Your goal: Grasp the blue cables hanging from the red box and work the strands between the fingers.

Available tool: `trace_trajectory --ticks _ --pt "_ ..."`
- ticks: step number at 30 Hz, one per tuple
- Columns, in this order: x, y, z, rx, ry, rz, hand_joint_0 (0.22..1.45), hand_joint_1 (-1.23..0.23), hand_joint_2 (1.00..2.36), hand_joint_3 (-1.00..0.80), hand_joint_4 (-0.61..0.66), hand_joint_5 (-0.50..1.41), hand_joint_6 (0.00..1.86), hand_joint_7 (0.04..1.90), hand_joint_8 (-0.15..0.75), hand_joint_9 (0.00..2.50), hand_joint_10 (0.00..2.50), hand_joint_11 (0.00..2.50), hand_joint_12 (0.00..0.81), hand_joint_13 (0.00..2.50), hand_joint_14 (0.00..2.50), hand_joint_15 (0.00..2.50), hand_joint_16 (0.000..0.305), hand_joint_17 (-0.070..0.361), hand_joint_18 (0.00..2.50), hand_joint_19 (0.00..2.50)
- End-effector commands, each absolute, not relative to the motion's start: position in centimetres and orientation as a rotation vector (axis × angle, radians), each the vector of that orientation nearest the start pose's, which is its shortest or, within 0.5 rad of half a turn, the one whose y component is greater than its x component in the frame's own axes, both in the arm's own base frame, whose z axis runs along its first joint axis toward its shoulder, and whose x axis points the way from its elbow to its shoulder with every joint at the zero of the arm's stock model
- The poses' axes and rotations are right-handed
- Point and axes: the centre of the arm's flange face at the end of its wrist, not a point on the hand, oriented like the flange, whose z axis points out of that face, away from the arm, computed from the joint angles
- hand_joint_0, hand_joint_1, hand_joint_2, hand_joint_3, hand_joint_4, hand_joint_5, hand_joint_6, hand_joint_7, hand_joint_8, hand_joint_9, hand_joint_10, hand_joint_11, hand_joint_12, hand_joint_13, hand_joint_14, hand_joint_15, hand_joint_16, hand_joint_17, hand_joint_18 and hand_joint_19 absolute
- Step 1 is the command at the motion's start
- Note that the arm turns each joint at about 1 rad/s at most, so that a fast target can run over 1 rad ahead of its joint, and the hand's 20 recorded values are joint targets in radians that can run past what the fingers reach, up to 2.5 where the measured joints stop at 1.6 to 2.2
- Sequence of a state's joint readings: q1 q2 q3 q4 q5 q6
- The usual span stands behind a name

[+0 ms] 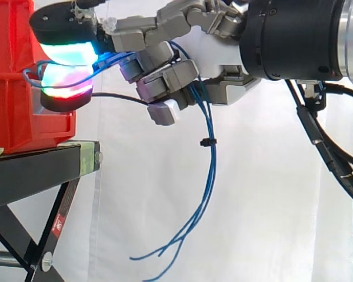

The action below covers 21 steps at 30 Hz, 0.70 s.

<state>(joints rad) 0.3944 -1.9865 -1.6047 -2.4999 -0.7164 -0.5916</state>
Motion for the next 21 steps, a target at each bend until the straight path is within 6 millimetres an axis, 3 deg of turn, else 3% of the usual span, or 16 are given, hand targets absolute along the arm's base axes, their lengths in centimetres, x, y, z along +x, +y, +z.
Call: trace_trajectory --ticks 1,2,3,4,5,6,8,10,12,14,15,16,17,19,21 --pt "64.14 4.11 29.54 1.050 1.026 0.535 0.97 -0.64 1.31 -0.13 0.31 0.62 0.02 1.11 0.376 0.67 2.50 2.46 0.418 1.00 2.50 1.32 0.045 0.102 1.37 1.28" --pt "64.14 4.11 29.54 1.050 1.026 0.535 1.04 -0.66 1.15 -0.04 0.26 0.61 0.02 1.17 0.376 0.67 2.50 2.46 0.418 1.00 2.50 1.32 0.045 0.102 1.37 1.28" --pt "64.14 4.11 29.54 1.050 1.026 0.535 1.18 -0.71 1.00 -0.02 0.18 0.56 0.01 1.44 0.376 0.67 2.50 2.46 0.418 1.00 2.50 1.32 0.045 0.102 1.37 1.28" --pt "64.14 4.11 29.54 1.050 1.026 0.535 1.23 -0.73 1.00 -0.11 0.10 0.21 0.86 1.21 0.376 0.67 2.50 2.46 0.418 1.00 2.50 1.32 0.045 0.102 1.37 1.28" --pt "64.14 4.11 29.54 1.050 1.026 0.535 1.24 -0.74 1.01 -0.20 0.09 0.08 1.13 1.12 0.376 0.67 2.50 2.46 0.418 1.00 2.50 1.32 0.045 0.102 1.37 1.28" --pt "64.14 4.11 29.54 1.050 1.026 0.535 1.22 -0.77 1.01 -0.25 0.08 0.00 1.28 1.12 0.376 0.67 2.50 2.46 0.418 1.00 2.50 1.32 0.045 0.102 1.37 1.28" --pt "64.14 4.11 29.54 1.050 1.026 0.535 1.14 -0.81 1.02 -0.35 0.12 -0.10 1.38 1.08 0.376 0.67 2.50 2.46 0.418 1.00 2.50 1.32 0.045 0.102 1.37 1.28" --pt "64.14 4.11 29.54 1.050 1.026 0.535 1.05 -0.83 1.01 -0.66 0.14 -0.14 1.41 1.10 0.376 0.67 2.50 2.46 0.418 1.00 2.50 1.32 0.045 0.102 1.37 1.28" --pt "64.10 4.09 29.47 1.050 1.028 0.534 1.06 -0.84 1.01 -0.84 0.14 -0.14 1.45 1.07 0.376 0.67 2.50 2.46 0.418 1.00 2.50 1.32 0.045 0.102 1.37 1.28" --pt "64.13 4.21 29.54 1.049 1.027 0.537 1.22 -0.81 1.01 -0.63 0.09 -0.11 1.50 1.16 0.376 0.67 2.50 2.46 0.418 1.00 2.50 1.32 0.045 0.102 1.37 1.28" --pt "64.12 4.10 29.63 1.050 1.025 0.536 1.31 -0.76 1.01 -0.45 0.07 0.01 1.45 1.23 0.376 0.67 2.50 2.46 0.418 1.00 2.50 1.32 0.045 0.102 1.37 1.28" --pt "64.14 4.11 29.54 1.050 1.026 0.535 1.36 -0.68 1.02 -0.31 0.08 0.21 1.28 1.28 0.376 0.67 2.50 2.46 0.418 1.00 2.50 1.32 0.045 0.102 1.37 1.28" --pt "64.14 4.11 29.54 1.050 1.026 0.535 1.37 -0.68 1.02 -0.28 0.10 0.25 1.21 1.27 0.376 0.67 2.50 2.46 0.418 1.00 2.50 1.32 0.045 0.102 1.37 1.28" --pt "64.14 4.11 29.54 1.050 1.026 0.535 1.37 -0.67 1.02 -0.26 0.12 0.45 0.75 1.34 0.376 0.67 2.50 2.46 0.418 1.00 2.50 1.32 0.045 0.102 1.37 1.28" --pt "64.14 4.11 29.54 1.050 1.026 0.535 1.29 -0.70 1.01 -0.23 0.19 0.65 0.01 1.61 0.376 0.67 2.50 2.46 0.418 1.00 2.50 1.32 0.045 0.102 1.37 1.28"
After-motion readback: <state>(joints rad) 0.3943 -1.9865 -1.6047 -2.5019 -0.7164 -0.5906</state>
